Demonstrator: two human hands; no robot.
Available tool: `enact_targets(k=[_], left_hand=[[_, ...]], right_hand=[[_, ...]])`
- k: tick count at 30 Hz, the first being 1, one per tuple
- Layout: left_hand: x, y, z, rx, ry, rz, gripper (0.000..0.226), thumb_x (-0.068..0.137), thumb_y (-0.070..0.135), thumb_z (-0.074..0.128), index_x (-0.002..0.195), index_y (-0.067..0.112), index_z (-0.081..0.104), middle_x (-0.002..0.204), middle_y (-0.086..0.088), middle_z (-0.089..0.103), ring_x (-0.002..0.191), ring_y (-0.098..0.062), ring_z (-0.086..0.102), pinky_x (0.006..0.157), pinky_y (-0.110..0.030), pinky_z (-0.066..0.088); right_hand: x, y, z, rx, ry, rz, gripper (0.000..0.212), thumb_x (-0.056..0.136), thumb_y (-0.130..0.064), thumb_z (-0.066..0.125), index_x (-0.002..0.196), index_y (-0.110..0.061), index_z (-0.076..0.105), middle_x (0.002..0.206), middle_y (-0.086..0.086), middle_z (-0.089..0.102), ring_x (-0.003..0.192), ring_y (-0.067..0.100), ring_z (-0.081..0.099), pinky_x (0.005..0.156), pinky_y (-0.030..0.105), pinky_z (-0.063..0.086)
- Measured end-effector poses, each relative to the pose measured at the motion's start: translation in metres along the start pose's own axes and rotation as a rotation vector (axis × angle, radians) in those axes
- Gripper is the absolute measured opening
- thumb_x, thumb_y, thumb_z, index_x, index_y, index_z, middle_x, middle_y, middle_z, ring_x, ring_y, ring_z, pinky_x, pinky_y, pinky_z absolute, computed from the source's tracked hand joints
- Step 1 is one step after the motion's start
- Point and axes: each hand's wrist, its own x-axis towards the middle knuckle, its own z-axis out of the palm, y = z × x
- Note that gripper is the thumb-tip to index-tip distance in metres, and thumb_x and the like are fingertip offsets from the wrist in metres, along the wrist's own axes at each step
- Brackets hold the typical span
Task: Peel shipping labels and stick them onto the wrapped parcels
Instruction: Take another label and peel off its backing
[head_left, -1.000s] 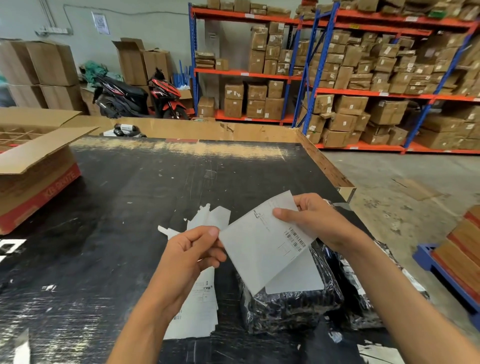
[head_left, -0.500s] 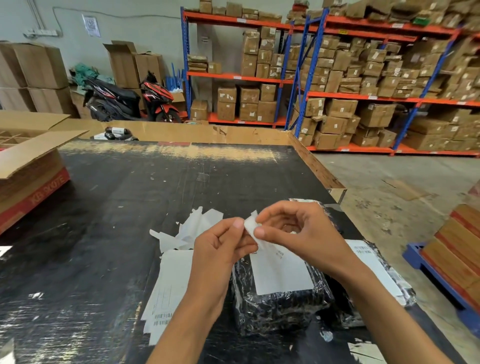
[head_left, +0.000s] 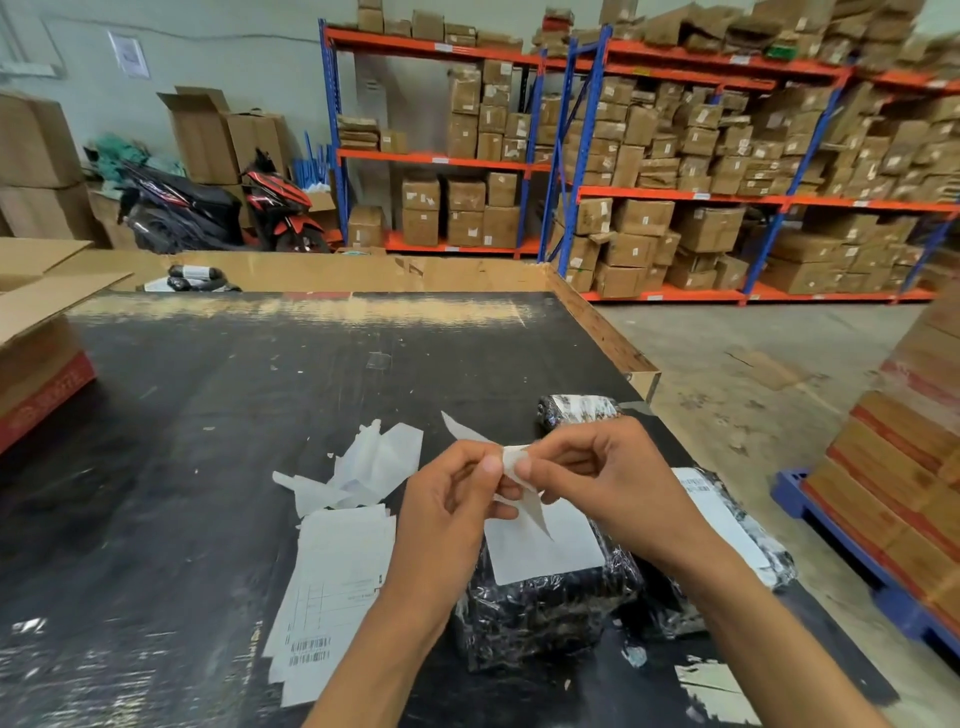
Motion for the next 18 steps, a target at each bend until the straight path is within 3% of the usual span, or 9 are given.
enact_targets(k=[3, 6, 9, 15, 18], left_hand=[[0.003, -0.006, -0.005, -0.097, 0.041, -0.067, 0.029, 0.098, 0.028, 0.05, 0.101, 0.004, 0.066, 0.091, -0.004, 0.073, 0.085, -0.016, 0.069, 0.072, -0.028, 0.058], [0.011, -0.012, -0.022, -0.282, 0.14, -0.204, 0.025, 0.103, 0.019, 0.044, 0.103, 0.003, 0.063, 0.093, -0.007, 0.073, 0.086, -0.018, 0.069, 0.075, -0.029, 0.059], [0.02, -0.017, -0.042, -0.382, 0.234, -0.285, 0.027, 0.106, 0.013, 0.039, 0.096, 0.008, 0.063, 0.087, 0.0, 0.077, 0.079, -0.011, 0.072, 0.067, -0.023, 0.059], [0.041, -0.031, -0.079, -0.363, 0.433, -0.396, 0.02, 0.097, 0.002, 0.044, 0.09, 0.009, 0.062, 0.08, 0.0, 0.072, 0.074, -0.015, 0.066, 0.067, -0.03, 0.053], [0.054, -0.041, -0.09, -0.239, 0.563, -0.429, 0.023, 0.09, -0.004, 0.04, 0.077, 0.01, 0.052, 0.069, -0.001, 0.055, 0.061, -0.015, 0.05, 0.055, -0.027, 0.044]], right_hand=[[0.002, 0.004, 0.0, 0.201, 0.124, 0.105, 0.012, 0.089, -0.01, 0.074, 0.078, -0.008, 0.077, 0.074, 0.021, 0.075, 0.064, 0.019, 0.07, 0.062, 0.028, 0.059], [0.003, 0.011, 0.001, 0.409, 0.241, 0.173, 0.019, 0.09, -0.01, 0.07, 0.072, -0.015, 0.075, 0.069, 0.017, 0.074, 0.058, 0.02, 0.07, 0.059, 0.027, 0.06], [0.003, 0.018, 0.002, 0.488, 0.294, 0.175, 0.025, 0.092, -0.01, 0.068, 0.069, -0.019, 0.074, 0.067, 0.015, 0.072, 0.056, 0.02, 0.07, 0.057, 0.026, 0.059], [0.009, 0.037, -0.001, 0.34, 0.359, 0.191, 0.019, 0.096, -0.01, 0.064, 0.078, -0.015, 0.065, 0.073, 0.018, 0.076, 0.059, 0.022, 0.071, 0.056, 0.029, 0.06], [0.015, 0.049, -0.005, 0.231, 0.374, 0.236, 0.02, 0.099, -0.008, 0.06, 0.079, -0.011, 0.06, 0.067, 0.015, 0.074, 0.053, 0.021, 0.068, 0.051, 0.029, 0.057]])
